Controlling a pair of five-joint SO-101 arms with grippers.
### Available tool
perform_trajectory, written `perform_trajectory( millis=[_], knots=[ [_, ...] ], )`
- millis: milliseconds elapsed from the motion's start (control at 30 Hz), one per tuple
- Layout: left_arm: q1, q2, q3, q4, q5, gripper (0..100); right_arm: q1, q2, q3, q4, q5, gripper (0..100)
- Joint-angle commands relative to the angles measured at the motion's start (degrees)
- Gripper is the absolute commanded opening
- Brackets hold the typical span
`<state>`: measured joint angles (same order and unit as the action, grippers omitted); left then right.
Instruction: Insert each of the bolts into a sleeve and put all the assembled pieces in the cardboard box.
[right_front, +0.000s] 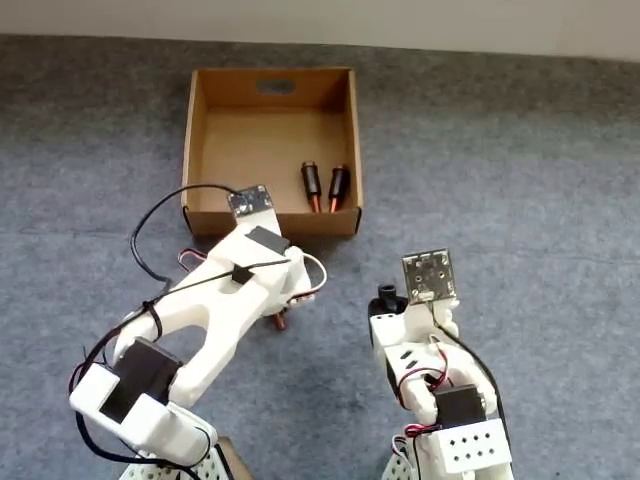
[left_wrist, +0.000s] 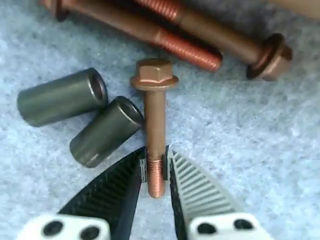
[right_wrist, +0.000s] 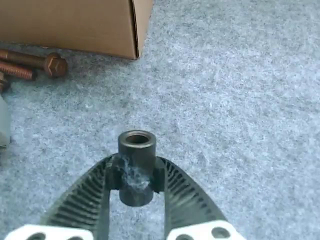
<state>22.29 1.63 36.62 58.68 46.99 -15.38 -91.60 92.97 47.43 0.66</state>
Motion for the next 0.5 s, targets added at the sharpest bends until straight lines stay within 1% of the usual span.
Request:
perform_trajectory(
  millis=[0, 67, 167, 300, 367, 433, 467],
  knots=[
    [2.95, -0.66, 0.66, 1.85, -8.44, 3, 0.57, -0.84, -0.48, -0.92, -0.18, 0.6],
    [3.30, -0.66, 0.75, 2.29, -13.45, 3, 0.57, -0.84, -0.48, -0.92, -0.18, 0.6],
    [3.21, -0.66, 0.22, 5.19, -20.84, 3, 0.66, -0.84, -0.48, -0.92, -0.18, 0.6],
    [2.95, -0.22, 0.22, 8.53, -36.66, 3, 2.42, -0.84, -0.75, -0.92, -0.18, 0.6],
    [2.86, -0.13, 0.22, 8.62, -44.31, 3, 2.42, -0.84, -0.84, -0.92, -0.18, 0.6],
    [2.86, -0.13, 0.22, 8.35, -49.76, 3, 2.42, -0.84, -0.84, -0.92, -0.18, 0.6],
    [2.86, -0.13, 0.22, 8.35, -50.73, 4, 2.42, -0.84, -0.75, -0.92, -0.18, 0.6]
  ],
)
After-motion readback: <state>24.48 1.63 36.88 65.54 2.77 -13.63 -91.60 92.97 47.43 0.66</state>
